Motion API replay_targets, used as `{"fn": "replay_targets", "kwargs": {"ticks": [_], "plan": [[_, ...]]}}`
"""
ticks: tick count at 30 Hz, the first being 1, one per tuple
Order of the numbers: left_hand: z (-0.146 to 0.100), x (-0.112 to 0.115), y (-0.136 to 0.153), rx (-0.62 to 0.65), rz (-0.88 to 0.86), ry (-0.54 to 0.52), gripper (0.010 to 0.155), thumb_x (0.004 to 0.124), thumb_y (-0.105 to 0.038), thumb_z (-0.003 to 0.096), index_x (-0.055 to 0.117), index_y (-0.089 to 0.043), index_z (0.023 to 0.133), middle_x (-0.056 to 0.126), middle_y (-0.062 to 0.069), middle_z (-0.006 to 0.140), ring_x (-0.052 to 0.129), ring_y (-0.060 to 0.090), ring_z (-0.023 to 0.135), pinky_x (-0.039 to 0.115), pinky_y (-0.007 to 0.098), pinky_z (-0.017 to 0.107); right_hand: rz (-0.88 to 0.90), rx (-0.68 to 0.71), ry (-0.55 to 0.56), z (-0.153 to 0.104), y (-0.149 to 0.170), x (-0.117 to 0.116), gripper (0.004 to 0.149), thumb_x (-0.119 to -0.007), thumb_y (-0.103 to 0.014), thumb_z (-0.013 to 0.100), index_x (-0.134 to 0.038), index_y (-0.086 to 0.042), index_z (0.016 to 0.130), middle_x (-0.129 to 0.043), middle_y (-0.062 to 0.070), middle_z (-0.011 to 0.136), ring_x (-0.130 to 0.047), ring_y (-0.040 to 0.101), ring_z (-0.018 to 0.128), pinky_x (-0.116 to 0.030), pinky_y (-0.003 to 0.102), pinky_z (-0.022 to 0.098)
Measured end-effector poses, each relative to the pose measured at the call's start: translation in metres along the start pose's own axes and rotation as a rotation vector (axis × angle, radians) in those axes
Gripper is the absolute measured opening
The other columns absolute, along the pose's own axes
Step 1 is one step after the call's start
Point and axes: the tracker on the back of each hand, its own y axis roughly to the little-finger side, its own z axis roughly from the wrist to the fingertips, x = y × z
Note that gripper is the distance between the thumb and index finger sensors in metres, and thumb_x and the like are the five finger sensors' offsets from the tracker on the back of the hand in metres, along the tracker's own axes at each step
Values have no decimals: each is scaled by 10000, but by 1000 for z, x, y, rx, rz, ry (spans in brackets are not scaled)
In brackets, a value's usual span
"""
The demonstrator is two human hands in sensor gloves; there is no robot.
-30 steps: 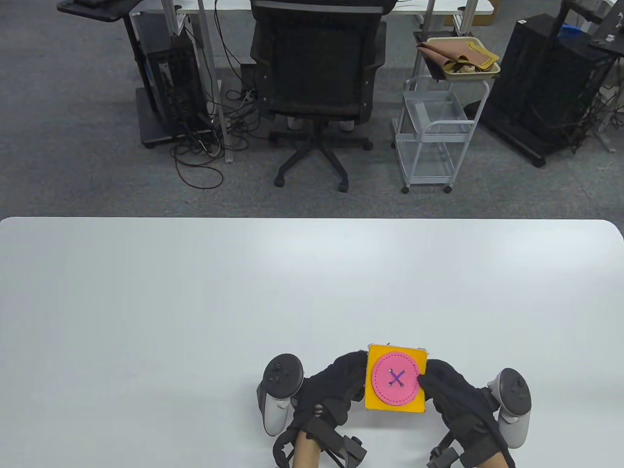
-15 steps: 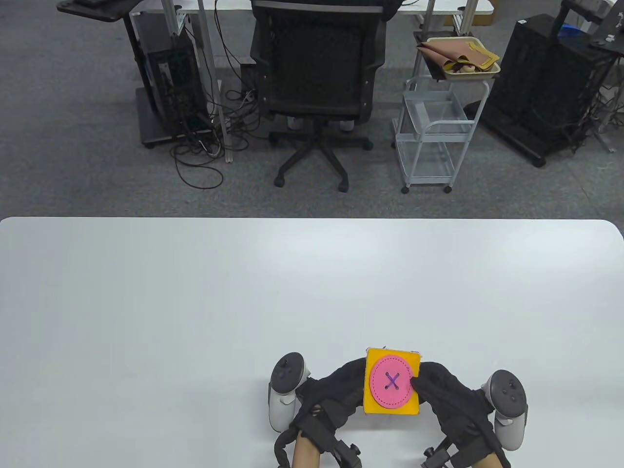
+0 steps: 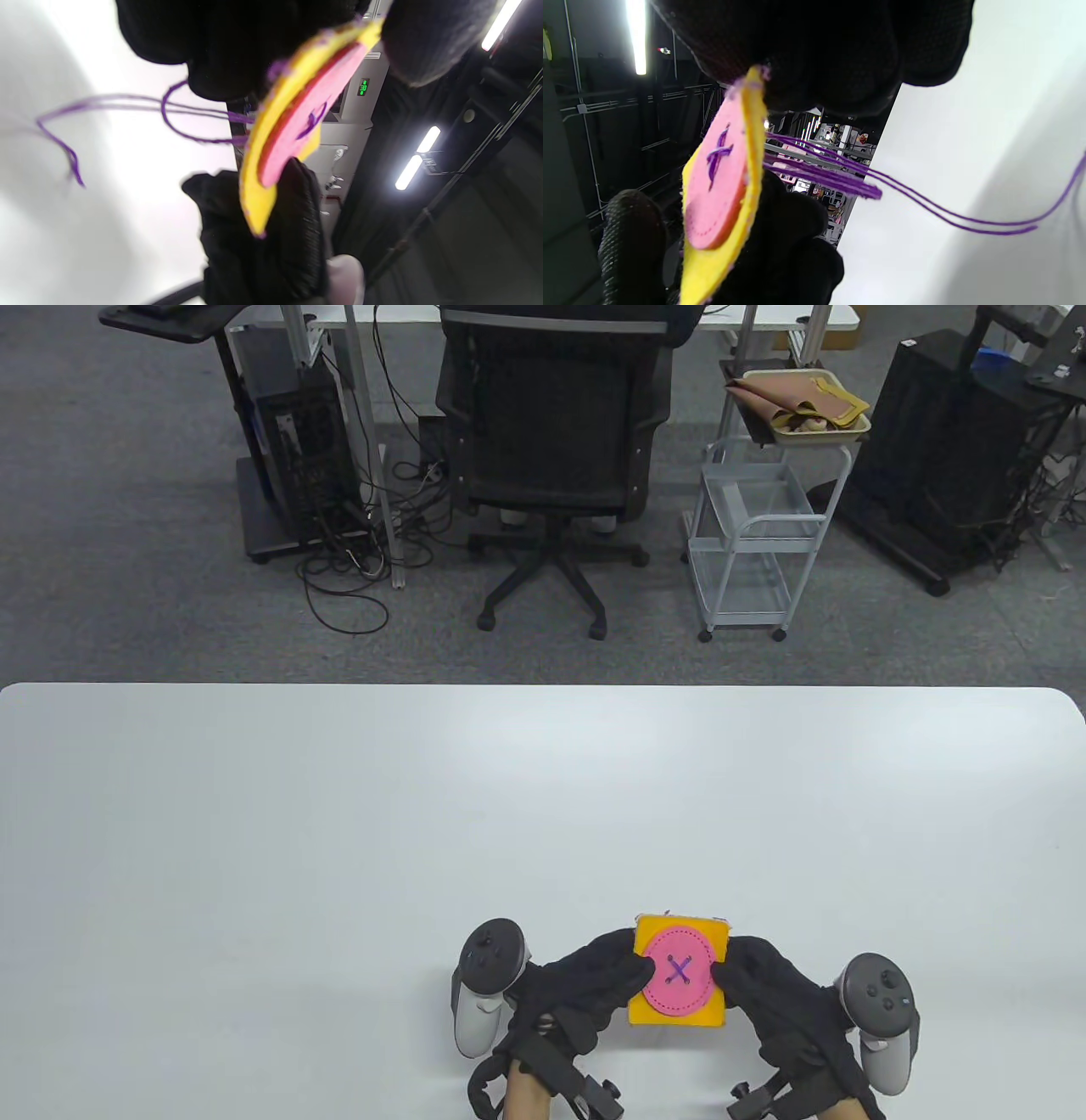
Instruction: Sew button in X pattern
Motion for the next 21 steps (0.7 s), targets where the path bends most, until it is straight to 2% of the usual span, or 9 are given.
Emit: {"fn": "replay_targets", "kwargs": {"ticks": [5, 9, 12, 16, 21], "plan": [[-2, -1, -7, -17, 189, -139, 460, 846, -398, 485, 849, -195, 898, 974, 26, 781, 987, 283, 689, 801, 523, 523, -63, 9, 14, -1, -2, -2, 406, -716, -364, 531, -698, -171, 887, -885, 44, 641, -868, 176, 569, -692, 474, 642], [-2, 1, -10, -38, 329, -242, 422, 845, -371, 480, 878, -193, 861, 1007, 13, 723, 1023, 258, 626, 833, 506, 483, -115, 3, 45, -3, -4, -1, 433, -724, -390, 524, -693, -177, 899, -885, 48, 671, -869, 191, 597, -684, 484, 652], [-1, 2, -9, -66, 379, -298, 423, 845, -362, 476, 882, -180, 857, 1013, 23, 708, 1029, 259, 607, 834, 511, 471, -160, -14, 106, -5, -3, 3, 553, -728, -463, 506, -627, -173, 966, -846, 71, 785, -841, 224, 695, -646, 510, 696], [5, 5, 1, -186, 554, -349, 429, 851, -354, 468, 885, -167, 852, 1020, 28, 697, 1033, 265, 597, 834, 516, 465, -146, -24, 146, -6, -2, 11, 749, -722, -537, 485, -439, -175, 1077, -618, 111, 1079, -666, 334, 970, -498, 579, 801], [16, 9, 15, -332, 741, -358, 454, 862, -349, 457, 871, -142, 862, 1035, 28, 676, 1046, 263, 577, 842, 516, 450, -114, -32, 167, -6, 0, 16, 813, -718, -560, 478, -377, -156, 1095, -523, 132, 1138, -586, 368, 1031, -436, 566, 820]]}}
